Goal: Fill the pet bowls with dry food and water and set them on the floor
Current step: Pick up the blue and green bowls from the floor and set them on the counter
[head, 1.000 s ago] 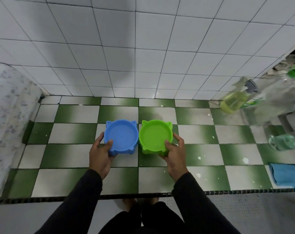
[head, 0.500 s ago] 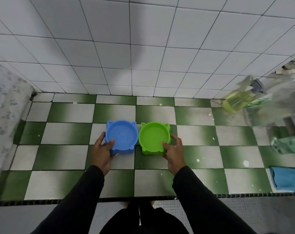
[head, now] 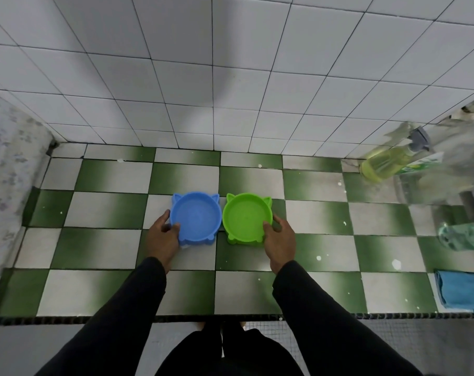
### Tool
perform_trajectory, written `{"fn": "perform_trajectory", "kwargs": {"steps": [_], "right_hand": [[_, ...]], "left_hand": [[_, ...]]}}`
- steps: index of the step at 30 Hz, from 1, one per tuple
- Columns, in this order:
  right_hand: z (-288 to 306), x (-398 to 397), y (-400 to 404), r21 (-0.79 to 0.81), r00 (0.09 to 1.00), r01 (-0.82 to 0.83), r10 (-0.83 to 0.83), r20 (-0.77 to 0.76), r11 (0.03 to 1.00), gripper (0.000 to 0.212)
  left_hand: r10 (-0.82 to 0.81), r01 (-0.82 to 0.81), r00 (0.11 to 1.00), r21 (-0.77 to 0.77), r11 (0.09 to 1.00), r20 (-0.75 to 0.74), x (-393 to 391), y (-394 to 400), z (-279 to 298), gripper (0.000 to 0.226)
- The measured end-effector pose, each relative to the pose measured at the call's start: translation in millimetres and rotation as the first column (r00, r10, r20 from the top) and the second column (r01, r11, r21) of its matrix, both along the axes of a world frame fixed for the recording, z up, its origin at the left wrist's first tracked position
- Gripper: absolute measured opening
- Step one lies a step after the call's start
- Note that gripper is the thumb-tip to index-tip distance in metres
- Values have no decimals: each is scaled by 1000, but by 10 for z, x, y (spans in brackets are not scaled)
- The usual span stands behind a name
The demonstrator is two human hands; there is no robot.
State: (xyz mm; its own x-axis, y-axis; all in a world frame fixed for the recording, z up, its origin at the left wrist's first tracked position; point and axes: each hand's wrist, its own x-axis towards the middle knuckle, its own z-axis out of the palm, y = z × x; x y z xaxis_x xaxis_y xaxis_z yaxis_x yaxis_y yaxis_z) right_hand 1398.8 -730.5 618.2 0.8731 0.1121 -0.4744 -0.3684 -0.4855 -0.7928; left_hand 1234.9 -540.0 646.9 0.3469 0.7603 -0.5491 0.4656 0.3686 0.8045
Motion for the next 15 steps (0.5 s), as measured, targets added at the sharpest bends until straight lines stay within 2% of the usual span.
{"fn": "perform_trajectory", "kwargs": {"steps": [4,8,15], "right_hand": [[-25,1,33,-74,999,-21,24,48,997,35],[-30,43,43,-145,986,-107,124,116,984,23],[-64,99,58,-269,966,-155,202,159,951,16]], "left_hand": [[-85,90,994,82,993,-66,6,-3,9,40],[-161,183,977,157,971,-142,-8,34,-34,38],[-164,205,964,194,959,-210,49,45,-20,44]]}}
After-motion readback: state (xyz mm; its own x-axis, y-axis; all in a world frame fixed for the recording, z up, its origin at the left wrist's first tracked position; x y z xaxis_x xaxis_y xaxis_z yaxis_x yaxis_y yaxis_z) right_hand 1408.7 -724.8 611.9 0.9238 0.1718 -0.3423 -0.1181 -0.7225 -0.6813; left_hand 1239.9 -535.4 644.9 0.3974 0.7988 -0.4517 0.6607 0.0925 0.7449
